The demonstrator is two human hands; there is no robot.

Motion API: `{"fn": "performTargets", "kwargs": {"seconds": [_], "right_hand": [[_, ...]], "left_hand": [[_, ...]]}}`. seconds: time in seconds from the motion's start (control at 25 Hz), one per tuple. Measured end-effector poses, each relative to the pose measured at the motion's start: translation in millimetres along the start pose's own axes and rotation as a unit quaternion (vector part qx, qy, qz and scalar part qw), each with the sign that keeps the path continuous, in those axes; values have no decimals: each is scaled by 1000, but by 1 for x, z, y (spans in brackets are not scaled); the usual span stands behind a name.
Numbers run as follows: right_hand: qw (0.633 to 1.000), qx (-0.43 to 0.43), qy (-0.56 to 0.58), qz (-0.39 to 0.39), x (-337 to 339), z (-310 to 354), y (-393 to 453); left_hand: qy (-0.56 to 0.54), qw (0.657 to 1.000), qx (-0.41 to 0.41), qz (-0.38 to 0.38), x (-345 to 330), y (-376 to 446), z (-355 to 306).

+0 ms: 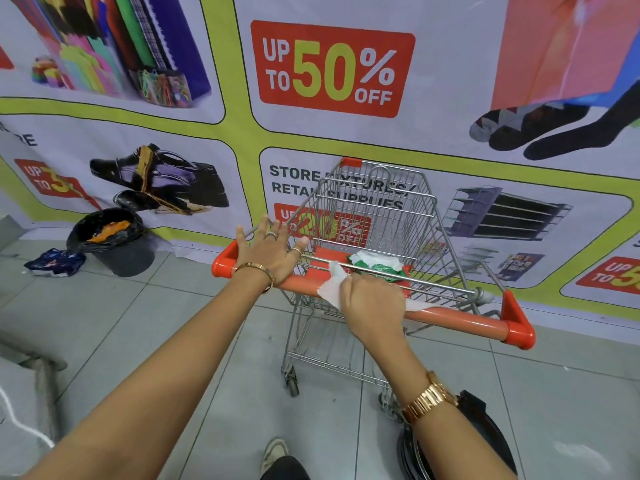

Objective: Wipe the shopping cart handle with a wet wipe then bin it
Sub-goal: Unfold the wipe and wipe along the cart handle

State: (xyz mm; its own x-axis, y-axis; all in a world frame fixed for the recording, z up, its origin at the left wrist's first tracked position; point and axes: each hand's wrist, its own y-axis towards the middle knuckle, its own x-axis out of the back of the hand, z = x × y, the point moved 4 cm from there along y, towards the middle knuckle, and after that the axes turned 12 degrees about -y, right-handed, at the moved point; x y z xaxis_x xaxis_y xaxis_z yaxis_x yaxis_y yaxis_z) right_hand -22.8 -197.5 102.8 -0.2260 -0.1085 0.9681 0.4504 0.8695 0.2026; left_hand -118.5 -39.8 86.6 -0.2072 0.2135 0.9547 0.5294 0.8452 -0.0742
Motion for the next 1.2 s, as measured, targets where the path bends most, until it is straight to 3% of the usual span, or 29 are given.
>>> {"fn": "performTargets", "kwargs": {"seconds": [0.2, 0.36, 0.68, 0.8, 0.96, 1.04, 1.2], "right_hand": [[994, -98, 20, -32, -9, -79, -25], [988, -151, 10, -38, -7, -78, -26], [999, 5, -8, -33, -7, -19, 4], [996, -23, -20, -85, -5, -62, -15], [991, -118, 9, -60, -11, -104, -32], [989, -136, 25, -58, -7, -93, -30], [996, -69, 15, -58, -3, -39, -9]], "left_hand": [[-4, 1000, 1, -2, 0, 0, 0], [20, 1000, -23, -1, -4, -1, -8], [8, 1000, -17, 3, 2, 3, -1], [7, 1000, -9, -1, 3, 6, 4], [15, 999, -28, -4, -1, 2, -4], [19, 999, -36, -4, -3, -1, -8], [27, 999, -34, 3, -2, -3, -11]]}}
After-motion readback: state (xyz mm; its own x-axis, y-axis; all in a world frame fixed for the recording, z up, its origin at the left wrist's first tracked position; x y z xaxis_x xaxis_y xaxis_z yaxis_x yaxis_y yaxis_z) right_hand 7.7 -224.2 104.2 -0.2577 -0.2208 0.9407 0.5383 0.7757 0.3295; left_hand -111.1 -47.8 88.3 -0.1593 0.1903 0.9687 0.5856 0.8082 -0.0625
